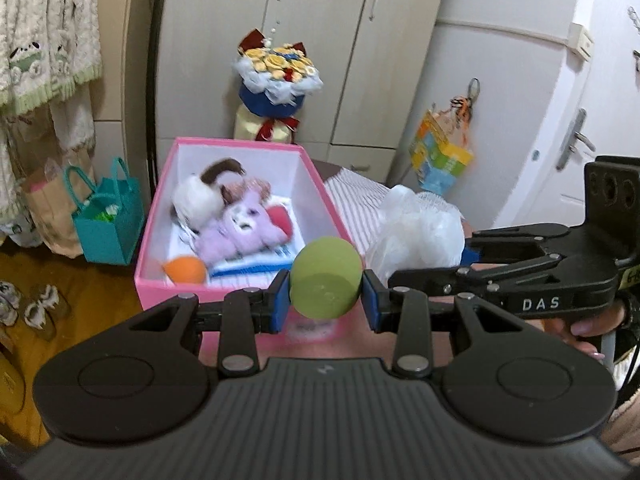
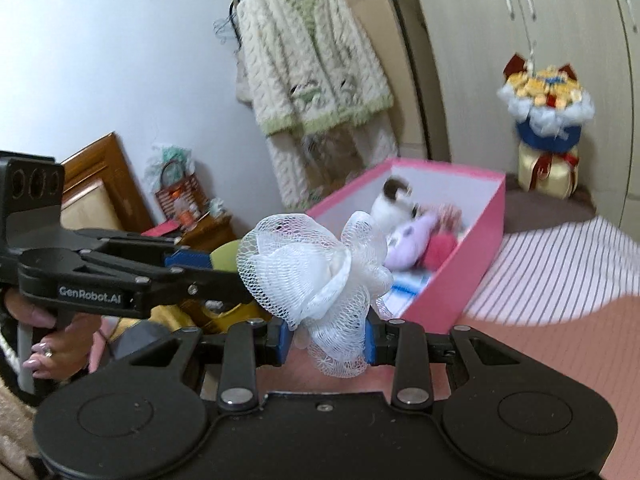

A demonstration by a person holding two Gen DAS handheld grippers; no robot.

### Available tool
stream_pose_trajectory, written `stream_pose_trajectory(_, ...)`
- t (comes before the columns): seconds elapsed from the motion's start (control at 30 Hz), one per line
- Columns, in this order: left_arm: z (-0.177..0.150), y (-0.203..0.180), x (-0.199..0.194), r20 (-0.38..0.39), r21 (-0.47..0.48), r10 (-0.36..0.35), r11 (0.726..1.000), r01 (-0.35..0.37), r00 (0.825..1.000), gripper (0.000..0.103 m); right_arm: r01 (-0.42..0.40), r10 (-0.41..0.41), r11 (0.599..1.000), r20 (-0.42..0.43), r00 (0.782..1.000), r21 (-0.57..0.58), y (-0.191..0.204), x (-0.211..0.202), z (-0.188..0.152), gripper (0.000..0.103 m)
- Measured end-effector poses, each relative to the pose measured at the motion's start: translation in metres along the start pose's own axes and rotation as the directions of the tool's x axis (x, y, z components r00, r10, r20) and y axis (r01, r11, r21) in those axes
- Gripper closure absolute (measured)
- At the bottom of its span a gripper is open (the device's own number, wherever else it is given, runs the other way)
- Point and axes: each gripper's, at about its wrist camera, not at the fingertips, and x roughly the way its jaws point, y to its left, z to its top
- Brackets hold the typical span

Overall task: Organize soft objects
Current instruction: 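Lift the green ball and bath puff and carry both over the pink box, then lower the ball and bath puff into the box and open both grippers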

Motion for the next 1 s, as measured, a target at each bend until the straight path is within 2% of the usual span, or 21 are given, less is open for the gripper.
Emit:
stream_pose_trajectory(0.1,0.012,0.011,0.018,0.019,0.0,0.029,1.0,-0.029,0.999,0.067,0.018,-0.018,1.0,0.021,1.0,0.008,-0.011,0.017,0.014,0.064)
stream_pose_trajectory(0.2,0.024,0.021,0.038,0.04,0.014,0.084,0.996,-0.084,0.996,0.067,0.077,-0.076,0.997,0.057,0.996,-0.021,-0.018,0.035,0.029,0.064)
stream_pose_trajectory(0.33,0.037,0.039,0.07,0.016,0.016,0.137,0.99,-0.137,0.99,0.067,0.133,-0.13,0.989,0.06,0.99,-0.058,-0.03,0.062,0.047,0.064)
stream_pose_trajectory(0.5,0.048,0.055,0.108,-0.063,0.065,0.191,0.98,-0.187,0.98,0.067,0.182,-0.182,0.979,0.016,0.983,-0.09,-0.049,0.1,0.066,0.064)
stream_pose_trajectory(0.67,0.058,0.065,0.144,-0.141,0.138,0.255,0.962,-0.236,0.957,0.067,0.223,-0.228,0.969,-0.044,0.973,-0.109,-0.067,0.136,0.08,0.063)
stream_pose_trajectory(0.83,0.063,0.069,0.163,-0.166,0.19,0.302,0.944,-0.269,0.939,0.066,0.274,-0.293,0.944,-0.085,0.952,-0.186,-0.073,0.161,0.085,0.062)
stream_pose_trajectory(1.0,0.063,0.065,0.172,-0.177,0.216,0.302,0.94,-0.262,0.937,0.065,0.3,-0.332,0.923,-0.105,0.937,-0.241,-0.078,0.179,0.087,0.06)
